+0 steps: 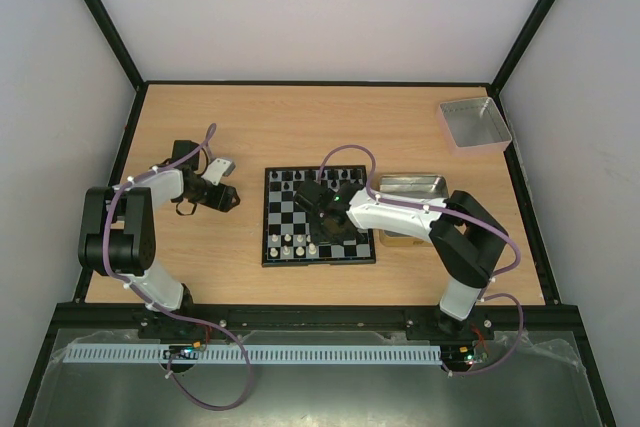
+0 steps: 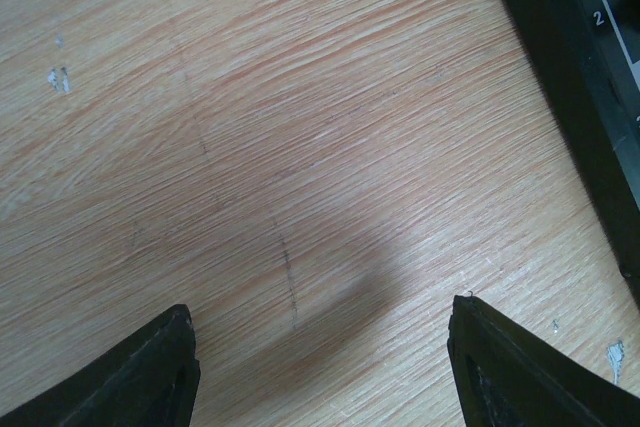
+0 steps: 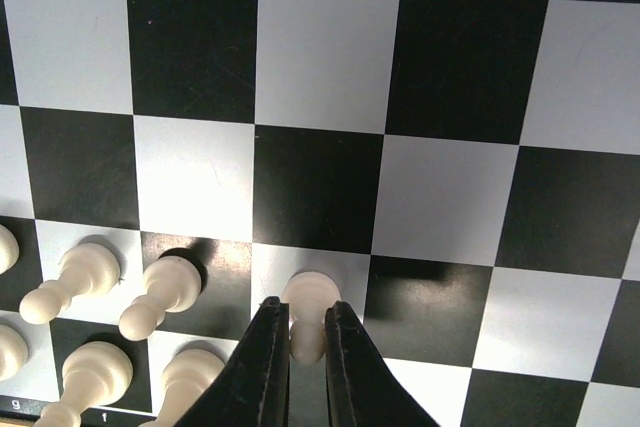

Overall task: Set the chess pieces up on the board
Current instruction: Move the chess piece to the chessboard.

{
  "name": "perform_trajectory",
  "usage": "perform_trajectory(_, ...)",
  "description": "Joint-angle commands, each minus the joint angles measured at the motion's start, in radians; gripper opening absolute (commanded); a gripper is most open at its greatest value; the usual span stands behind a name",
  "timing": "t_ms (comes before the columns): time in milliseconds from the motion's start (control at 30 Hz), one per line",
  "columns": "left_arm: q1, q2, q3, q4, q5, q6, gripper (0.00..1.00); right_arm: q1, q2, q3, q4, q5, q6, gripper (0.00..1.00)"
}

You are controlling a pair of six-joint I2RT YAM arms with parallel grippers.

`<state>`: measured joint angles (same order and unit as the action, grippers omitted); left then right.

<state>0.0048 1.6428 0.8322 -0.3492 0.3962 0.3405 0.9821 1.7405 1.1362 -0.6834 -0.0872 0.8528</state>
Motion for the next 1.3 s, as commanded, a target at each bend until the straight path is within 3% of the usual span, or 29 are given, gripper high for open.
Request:
perform_trajectory(0, -0.006, 0.049, -0.024, -0.065, -0.010, 0.002, 0.69, 0.007, 0.012, 0.026, -0.052, 0.014, -0.009, 0.08)
perform_trajectory(433, -0.006, 0.049, -0.024, -0.066, -0.010, 0.002, 0.69, 0.008, 0.037, 0.051, -0.042, 0.014, -0.016, 0.09)
perform_trajectory(967, -0.006, 0.050, -0.023, -0.065, -0.008, 0.002, 0.69, 0.004, 0.038, 0.080, -0.069, 0.057, -0.017, 0.21)
perform_trajectory(1267, -0.006, 0.050, -0.024, -0.066, -0.008, 0.003, 0.69, -0.077, 0.030, 0.112, -0.099, 0.089, -0.059, 0.23)
